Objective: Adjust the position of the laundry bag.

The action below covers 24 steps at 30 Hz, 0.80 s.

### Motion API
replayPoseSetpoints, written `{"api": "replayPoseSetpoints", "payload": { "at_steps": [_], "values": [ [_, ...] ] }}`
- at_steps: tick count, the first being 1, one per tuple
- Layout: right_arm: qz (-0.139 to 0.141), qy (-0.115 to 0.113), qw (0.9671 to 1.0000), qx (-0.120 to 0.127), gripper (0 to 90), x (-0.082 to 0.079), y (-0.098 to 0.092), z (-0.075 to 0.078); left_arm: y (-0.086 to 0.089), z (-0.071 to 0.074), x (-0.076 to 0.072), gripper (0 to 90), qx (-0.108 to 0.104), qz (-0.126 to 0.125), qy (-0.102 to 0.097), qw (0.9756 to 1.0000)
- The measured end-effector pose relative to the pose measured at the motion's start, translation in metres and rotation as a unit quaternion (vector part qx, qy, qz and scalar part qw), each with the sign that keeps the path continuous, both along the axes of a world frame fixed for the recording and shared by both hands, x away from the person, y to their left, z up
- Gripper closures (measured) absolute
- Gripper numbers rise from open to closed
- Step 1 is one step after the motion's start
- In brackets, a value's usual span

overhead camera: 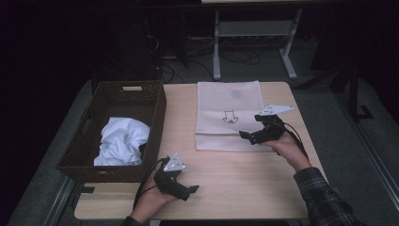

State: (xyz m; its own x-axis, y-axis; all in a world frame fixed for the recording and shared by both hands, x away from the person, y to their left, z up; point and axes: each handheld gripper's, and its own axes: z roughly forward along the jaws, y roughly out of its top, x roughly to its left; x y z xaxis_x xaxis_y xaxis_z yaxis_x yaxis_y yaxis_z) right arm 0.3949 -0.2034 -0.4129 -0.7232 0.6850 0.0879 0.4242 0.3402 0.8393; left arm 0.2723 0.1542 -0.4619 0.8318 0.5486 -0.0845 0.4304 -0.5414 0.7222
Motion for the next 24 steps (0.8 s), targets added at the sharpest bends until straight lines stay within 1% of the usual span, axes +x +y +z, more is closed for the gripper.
{"api": "replayPoseSetpoints", "payload": {
  "at_steps": [2, 4, 5, 7, 9, 10, 11, 14, 15, 16, 17, 19, 22, 24],
  "values": [
    [0.000, -0.001, 1.0000, -0.003, 0.0, 0.003, 0.001, 0.000, 0.000, 0.000, 0.000, 0.0, 0.001, 0.000, 0.000, 1.0000],
    [-0.001, -0.003, 1.0000, 0.002, 1.4, 0.005, 0.002, -0.001, 0.000, 0.000, 0.000, 0.0, 0.001, 0.000, 0.000, 1.0000],
    [-0.002, -0.001, 0.9999, 0.011, 2.9, 0.008, 0.001, -0.003, 0.000, 0.000, 0.000, 0.0, 0.001, 0.000, 0.000, 1.0000],
    [-0.003, 0.000, 0.9999, 0.014, 3.2, 0.010, 0.001, -0.004, 0.000, 0.000, 0.000, 0.0, 0.000, 0.001, 0.000, 1.0000],
    [-0.003, 0.001, 0.9999, 0.015, 3.3, 0.011, 0.001, -0.005, 0.000, 0.000, 0.000, 0.0, 0.000, 0.001, 0.000, 1.0000],
    [-0.007, 0.012, 0.9998, 0.013, 3.4, 0.015, 0.001, -0.007, 0.000, 0.000, 0.000, 0.0, -0.001, 0.001, 0.000, 1.0000],
    [-0.007, 0.011, 0.9999, 0.009, 3.4, 0.016, 0.001, -0.006, 0.000, 0.000, 0.000, 0.0, 0.000, 0.001, 0.000, 1.0000],
    [-0.007, 0.011, 0.9999, 0.007, 3.6, 0.022, 0.004, -0.003, 0.000, 0.000, 0.000, 0.0, 0.001, 0.000, 0.000, 1.0000],
    [-0.008, 0.006, 0.9999, 0.009, 4.5, 0.023, 0.004, -0.002, 0.000, 0.000, 0.000, 0.0, 0.001, 0.000, 0.000, 1.0000],
    [-0.009, 0.007, 0.9999, 0.010, 4.5, 0.025, 0.005, -0.002, 0.000, 0.000, -0.001, 0.0, -0.001, 0.000, 0.000, 1.0000],
    [-0.010, 0.014, 0.9998, 0.010, 4.5, 0.028, 0.006, -0.001, 0.000, 0.000, -0.001, 0.0, -0.001, 0.000, 0.001, 1.0000],
    [-0.010, 0.017, 0.9998, 0.009, 4.7, 0.031, 0.008, 0.001, 0.000, 0.000, 0.000, 0.0, 0.000, -0.001, 0.001, 1.0000],
    [-0.009, 0.014, 0.9998, 0.011, 5.4, 0.035, 0.011, 0.004, 0.000, 0.000, -0.001, 0.0, -0.002, 0.000, 0.001, 1.0000],
    [-0.009, 0.018, 0.9998, 0.010, 5.6, 0.040, 0.014, 0.006, 0.000, 0.000, -0.001, 0.0, 0.000, -0.002, 0.001, 1.0000]
  ]
}}
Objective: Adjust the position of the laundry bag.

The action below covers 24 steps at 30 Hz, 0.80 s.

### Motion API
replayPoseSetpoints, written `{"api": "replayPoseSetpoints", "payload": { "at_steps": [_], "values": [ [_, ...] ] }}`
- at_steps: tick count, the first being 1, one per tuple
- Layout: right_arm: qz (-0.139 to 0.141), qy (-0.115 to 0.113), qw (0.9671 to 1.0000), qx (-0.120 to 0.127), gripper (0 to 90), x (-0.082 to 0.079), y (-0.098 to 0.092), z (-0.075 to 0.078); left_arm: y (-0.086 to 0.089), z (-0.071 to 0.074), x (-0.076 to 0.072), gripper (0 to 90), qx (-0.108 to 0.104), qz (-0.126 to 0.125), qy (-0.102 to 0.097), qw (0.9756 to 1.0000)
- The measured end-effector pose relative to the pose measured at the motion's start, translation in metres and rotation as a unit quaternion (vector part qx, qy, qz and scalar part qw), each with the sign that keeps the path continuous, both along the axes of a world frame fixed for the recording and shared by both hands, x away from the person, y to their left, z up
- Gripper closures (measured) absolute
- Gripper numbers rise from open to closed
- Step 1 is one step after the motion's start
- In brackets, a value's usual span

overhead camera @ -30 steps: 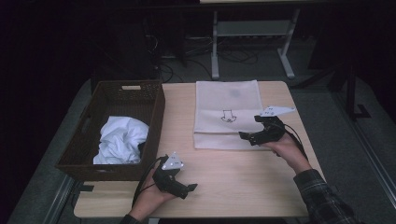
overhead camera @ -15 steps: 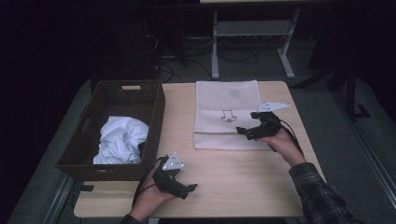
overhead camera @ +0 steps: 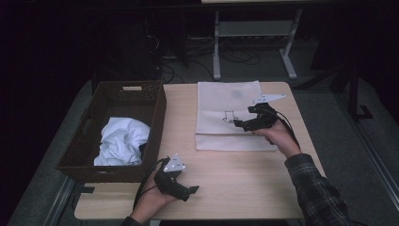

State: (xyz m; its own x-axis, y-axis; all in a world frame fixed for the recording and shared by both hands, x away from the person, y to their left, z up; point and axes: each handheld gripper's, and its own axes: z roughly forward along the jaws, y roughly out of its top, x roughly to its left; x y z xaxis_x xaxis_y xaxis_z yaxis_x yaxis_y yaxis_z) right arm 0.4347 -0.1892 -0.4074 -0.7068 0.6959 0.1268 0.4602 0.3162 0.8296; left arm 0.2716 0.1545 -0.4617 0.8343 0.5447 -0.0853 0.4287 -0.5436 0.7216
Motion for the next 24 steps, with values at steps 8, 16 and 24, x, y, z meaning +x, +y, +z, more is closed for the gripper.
{"api": "replayPoseSetpoints", "payload": {
  "at_steps": [8, 16, 24],
  "values": [
    [0.001, 0.011, 0.9999, -0.008, 12.5, 0.011, 0.005, 0.001, 0.000, 0.000, 0.000, 0.0, -0.001, 0.000, 0.000, 1.0000],
    [-0.010, 0.027, 0.9993, -0.022, 19.2, 0.026, 0.007, -0.001, 0.000, 0.000, 0.000, 0.0, -0.001, -0.001, 0.001, 1.0000],
    [-0.030, 0.020, 0.9984, -0.044, 43.1, 0.039, 0.016, -0.003, -0.001, 0.000, 0.000, 0.0, -0.004, -0.003, 0.001, 1.0000]
  ]
}}
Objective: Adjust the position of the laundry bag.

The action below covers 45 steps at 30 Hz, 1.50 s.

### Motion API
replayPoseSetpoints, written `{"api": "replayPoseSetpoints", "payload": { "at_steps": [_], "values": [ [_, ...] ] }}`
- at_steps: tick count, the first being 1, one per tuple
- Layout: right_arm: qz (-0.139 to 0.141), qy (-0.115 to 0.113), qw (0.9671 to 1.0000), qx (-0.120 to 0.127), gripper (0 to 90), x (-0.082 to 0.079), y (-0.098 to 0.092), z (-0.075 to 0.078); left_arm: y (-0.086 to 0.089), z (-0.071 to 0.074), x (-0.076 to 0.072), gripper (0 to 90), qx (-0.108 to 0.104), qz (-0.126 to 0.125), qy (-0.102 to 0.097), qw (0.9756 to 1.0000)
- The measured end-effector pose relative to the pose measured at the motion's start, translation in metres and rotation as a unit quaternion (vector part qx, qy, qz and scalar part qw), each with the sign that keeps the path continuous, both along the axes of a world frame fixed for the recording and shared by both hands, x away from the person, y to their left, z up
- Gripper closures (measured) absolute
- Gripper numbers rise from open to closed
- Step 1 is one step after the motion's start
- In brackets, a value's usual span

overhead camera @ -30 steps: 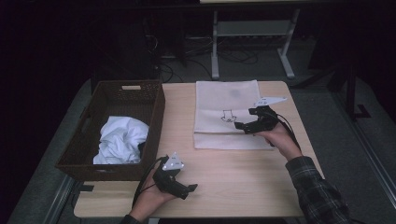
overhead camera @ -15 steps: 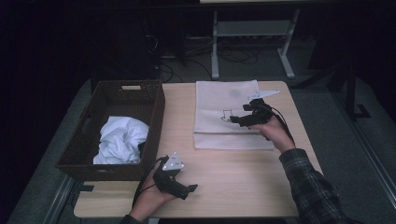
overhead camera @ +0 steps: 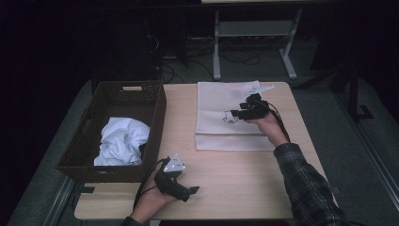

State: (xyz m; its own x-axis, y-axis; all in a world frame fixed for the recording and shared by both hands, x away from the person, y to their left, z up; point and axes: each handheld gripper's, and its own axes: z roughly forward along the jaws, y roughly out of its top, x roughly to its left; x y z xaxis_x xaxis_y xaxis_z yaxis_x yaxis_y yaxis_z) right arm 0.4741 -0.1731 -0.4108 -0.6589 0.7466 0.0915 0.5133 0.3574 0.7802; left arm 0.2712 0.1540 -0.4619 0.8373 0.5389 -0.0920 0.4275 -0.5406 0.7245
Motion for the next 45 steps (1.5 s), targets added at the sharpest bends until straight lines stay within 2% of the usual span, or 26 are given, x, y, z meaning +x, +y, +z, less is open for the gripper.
{"api": "replayPoseSetpoints", "payload": {
  "at_steps": [2, 4, 9, 13, 17, 21, 29, 45],
  "values": [
    [-0.007, 0.001, 1.0000, -0.002, 45.2, 0.002, 0.002, -0.001, 0.000, 0.000, 0.000, 0.0, 0.000, 0.000, 0.000, 1.0000],
    [-0.017, 0.011, 0.9998, -0.003, 51.7, 0.010, 0.006, -0.003, 0.000, 0.000, 0.000, 0.0, 0.000, 0.001, 0.001, 1.0000],
    [-0.035, 0.006, 0.9992, -0.016, 63.6, 0.021, 0.012, -0.010, 0.000, 0.000, 0.000, 0.0, 0.000, 0.000, 0.001, 1.0000],
    [-0.041, 0.032, 0.9986, -0.004, 66.8, 0.032, 0.013, -0.016, 0.000, 0.000, 0.000, 0.0, -0.001, 0.000, 0.001, 1.0000],
    [-0.052, 0.028, 0.9982, -0.012, 71.4, 0.038, 0.015, -0.022, 0.000, 0.000, 0.000, 0.0, -0.003, 0.001, 0.002, 1.0000],
    [-0.064, 0.045, 0.9967, -0.020, 76.9, 0.049, 0.019, -0.034, 0.001, 0.000, 0.000, 0.0, -0.004, 0.000, 0.002, 1.0000],
    [-0.077, 0.050, 0.9951, -0.037, 88.4, 0.058, 0.022, -0.045, 0.001, 0.000, 0.000, 0.0, -0.005, -0.001, 0.003, 1.0000],
    [-0.075, 0.068, 0.9941, -0.041, 89.2, 0.060, 0.022, -0.060, 0.001, 0.000, 0.000, 0.0, -0.006, 0.001, 0.002, 1.0000]
  ]
}}
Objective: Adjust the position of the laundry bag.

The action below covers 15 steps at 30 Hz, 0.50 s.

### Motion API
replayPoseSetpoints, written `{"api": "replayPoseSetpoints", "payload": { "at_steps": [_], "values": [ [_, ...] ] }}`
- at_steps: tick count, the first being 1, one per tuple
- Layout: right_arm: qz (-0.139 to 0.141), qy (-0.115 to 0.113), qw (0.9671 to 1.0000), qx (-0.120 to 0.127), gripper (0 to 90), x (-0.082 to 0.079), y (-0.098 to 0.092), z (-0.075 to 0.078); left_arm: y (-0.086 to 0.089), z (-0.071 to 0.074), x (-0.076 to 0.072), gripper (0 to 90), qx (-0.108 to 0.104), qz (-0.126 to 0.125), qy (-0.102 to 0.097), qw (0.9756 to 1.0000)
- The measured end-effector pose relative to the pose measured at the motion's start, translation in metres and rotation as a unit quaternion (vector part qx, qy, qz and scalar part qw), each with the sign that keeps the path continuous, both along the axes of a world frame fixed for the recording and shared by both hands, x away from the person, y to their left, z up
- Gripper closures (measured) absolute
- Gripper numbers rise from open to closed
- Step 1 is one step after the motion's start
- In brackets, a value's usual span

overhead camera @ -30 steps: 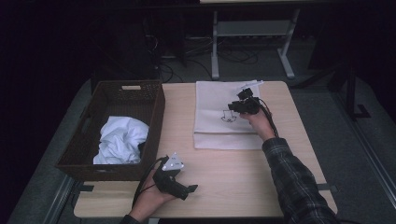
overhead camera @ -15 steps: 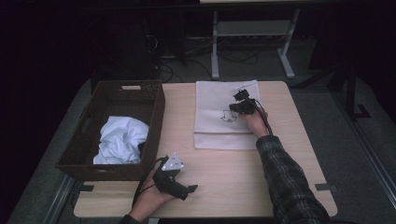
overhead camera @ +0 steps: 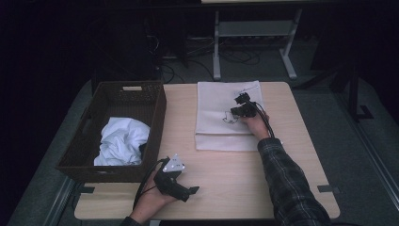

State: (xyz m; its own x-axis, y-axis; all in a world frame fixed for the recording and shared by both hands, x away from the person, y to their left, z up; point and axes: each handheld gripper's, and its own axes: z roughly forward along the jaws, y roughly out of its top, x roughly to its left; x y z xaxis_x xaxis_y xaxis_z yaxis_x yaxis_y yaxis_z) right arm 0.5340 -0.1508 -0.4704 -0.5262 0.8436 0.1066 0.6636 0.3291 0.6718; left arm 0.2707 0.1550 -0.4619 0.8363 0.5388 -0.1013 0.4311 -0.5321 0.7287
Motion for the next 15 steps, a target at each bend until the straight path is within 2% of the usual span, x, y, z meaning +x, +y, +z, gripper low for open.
{"api": "replayPoseSetpoints", "payload": {
  "at_steps": [5, 12, 15],
  "values": [
    [-0.004, 0.013, 0.9999, 0.007, 89.2, -0.004, 0.002, 0.001, -0.001, 0.000, -0.001, 0.0, 0.000, -0.001, 0.000, 1.0000],
    [-0.007, 0.018, 0.9996, 0.022, 89.2, -0.009, -0.001, 0.000, -0.001, 0.000, 0.000, 0.0, 0.001, -0.001, -0.001, 1.0000],
    [-0.013, 0.024, 0.9994, 0.021, 89.2, -0.012, -0.001, 0.001, -0.001, 0.000, 0.000, 0.0, 0.003, -0.002, -0.001, 1.0000]
  ]
}}
